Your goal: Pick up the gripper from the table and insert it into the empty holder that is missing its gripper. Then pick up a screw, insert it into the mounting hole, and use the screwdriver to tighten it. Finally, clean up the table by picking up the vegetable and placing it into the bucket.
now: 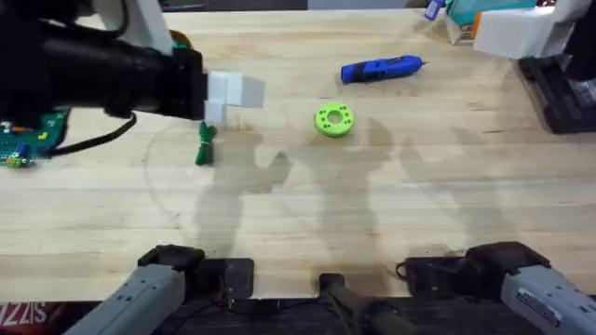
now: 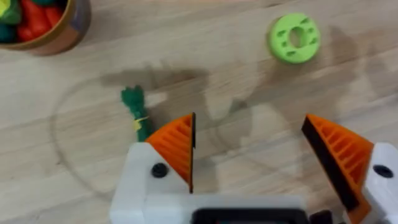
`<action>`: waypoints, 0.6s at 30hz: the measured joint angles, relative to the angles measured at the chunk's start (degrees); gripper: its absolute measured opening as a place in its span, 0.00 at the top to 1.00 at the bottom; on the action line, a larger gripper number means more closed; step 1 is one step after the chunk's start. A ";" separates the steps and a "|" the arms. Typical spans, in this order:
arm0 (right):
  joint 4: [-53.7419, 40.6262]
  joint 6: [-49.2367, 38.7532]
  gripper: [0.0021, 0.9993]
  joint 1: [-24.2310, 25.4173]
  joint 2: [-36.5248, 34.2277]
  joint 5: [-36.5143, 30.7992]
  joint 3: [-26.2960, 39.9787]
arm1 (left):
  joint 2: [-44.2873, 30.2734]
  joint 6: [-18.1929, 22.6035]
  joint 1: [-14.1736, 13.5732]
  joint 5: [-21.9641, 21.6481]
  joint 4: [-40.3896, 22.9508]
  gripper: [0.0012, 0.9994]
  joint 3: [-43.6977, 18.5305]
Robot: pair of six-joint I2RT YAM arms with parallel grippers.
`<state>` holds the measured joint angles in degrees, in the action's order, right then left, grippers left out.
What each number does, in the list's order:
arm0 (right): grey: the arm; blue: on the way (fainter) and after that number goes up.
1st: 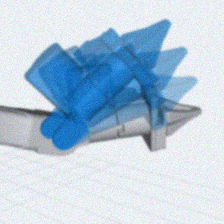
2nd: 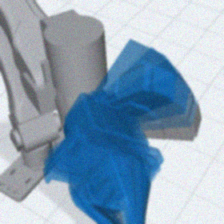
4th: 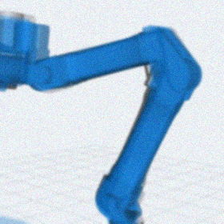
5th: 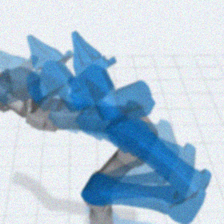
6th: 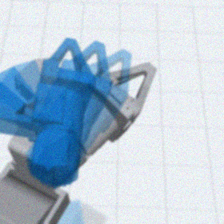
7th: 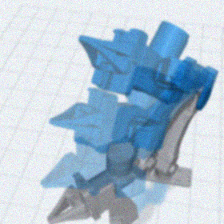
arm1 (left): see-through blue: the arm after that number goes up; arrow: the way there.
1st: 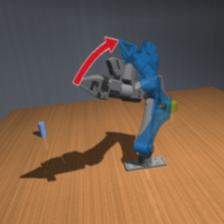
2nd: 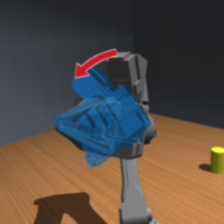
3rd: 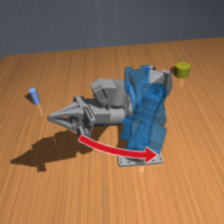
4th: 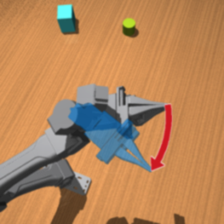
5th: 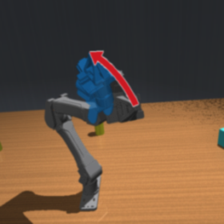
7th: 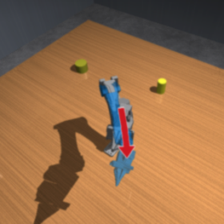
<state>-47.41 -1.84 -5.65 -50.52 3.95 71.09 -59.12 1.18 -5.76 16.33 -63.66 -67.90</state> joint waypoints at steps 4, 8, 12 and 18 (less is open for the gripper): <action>-1.02 0.01 0.01 0.00 0.00 0.00 0.00 | -4.41 0.18 0.00 -3.62 -1.08 0.01 0.00; -3.18 0.05 0.01 0.00 0.00 0.00 0.00 | -9.76 0.25 0.00 -9.81 -1.36 0.01 0.00; -4.03 0.14 0.01 0.00 0.00 0.00 0.00 | -17.07 0.10 0.00 -14.58 -2.52 0.01 0.00; -4.03 0.14 0.01 0.00 0.00 0.00 0.00 | -25.89 -1.01 0.22 -18.75 1.73 0.01 0.76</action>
<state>-51.44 -1.69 -5.65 -50.52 3.95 71.09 -85.01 0.17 -5.54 -2.42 -61.92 -67.14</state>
